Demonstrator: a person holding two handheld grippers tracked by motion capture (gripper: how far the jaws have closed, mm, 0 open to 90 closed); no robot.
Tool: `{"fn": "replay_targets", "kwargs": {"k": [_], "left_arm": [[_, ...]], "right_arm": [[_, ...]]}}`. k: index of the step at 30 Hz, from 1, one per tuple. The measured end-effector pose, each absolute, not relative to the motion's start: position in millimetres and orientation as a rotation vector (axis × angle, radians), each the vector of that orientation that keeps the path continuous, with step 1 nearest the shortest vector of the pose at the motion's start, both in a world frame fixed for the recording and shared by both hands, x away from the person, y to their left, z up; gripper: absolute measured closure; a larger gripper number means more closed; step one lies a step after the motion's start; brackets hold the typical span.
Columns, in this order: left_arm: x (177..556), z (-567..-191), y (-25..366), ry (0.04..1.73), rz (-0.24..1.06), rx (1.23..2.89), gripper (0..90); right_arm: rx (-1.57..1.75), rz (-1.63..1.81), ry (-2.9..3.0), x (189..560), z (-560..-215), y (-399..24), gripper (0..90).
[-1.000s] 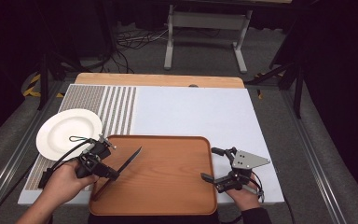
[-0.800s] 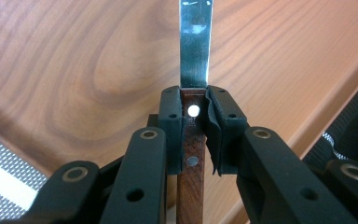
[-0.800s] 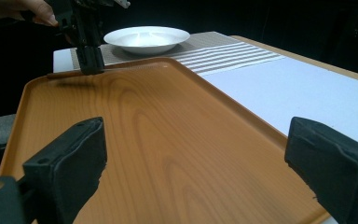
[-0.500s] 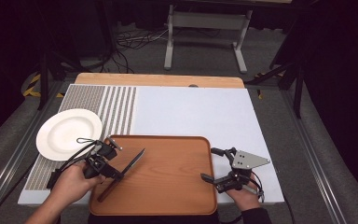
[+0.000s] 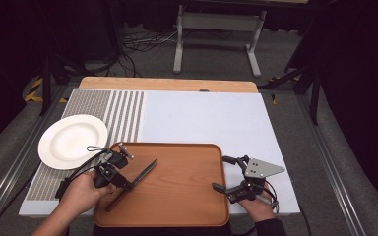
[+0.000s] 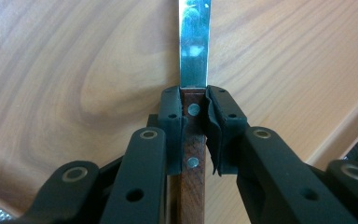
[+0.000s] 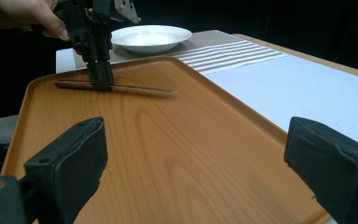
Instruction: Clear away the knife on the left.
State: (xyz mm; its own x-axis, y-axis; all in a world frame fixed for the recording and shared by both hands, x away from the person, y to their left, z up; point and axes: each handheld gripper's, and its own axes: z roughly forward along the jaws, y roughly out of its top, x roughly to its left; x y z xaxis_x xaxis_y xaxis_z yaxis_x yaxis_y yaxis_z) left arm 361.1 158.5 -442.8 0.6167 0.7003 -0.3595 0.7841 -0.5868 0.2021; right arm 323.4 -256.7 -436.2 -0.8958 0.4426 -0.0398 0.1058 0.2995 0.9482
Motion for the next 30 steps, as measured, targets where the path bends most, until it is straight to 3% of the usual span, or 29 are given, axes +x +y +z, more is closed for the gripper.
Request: {"fn": "replay_targets", "kwargs": {"k": [16, 22, 25, 28, 30], "left_arm": [[360.6, -443.0, 157.0, 1.209, -0.327, 2.516, 76.5], [360.1, -441.9, 157.8, 1.205, -0.325, 2.504, 71.2], [359.7, -440.7, 158.6, 1.194, -0.331, 2.497, 65.4], [359.4, -439.2, 159.9, 1.152, -0.337, 2.471, 48.8], [357.9, -437.6, 160.2, 1.099, -0.337, 2.463, 43.8]], "right_arm": [[0.497, 1.628, 2.278, 323.3, -436.2, -256.5, 6.8], [0.496, 1.63, 2.277, 323.3, -436.0, -256.7, 6.8], [0.496, 1.632, 2.277, 323.4, -436.1, -256.9, 6.8], [0.496, 1.629, 2.279, 323.3, -436.1, -256.6, 6.8], [0.497, 1.629, 2.278, 323.4, -436.1, -256.7, 6.8]]}}
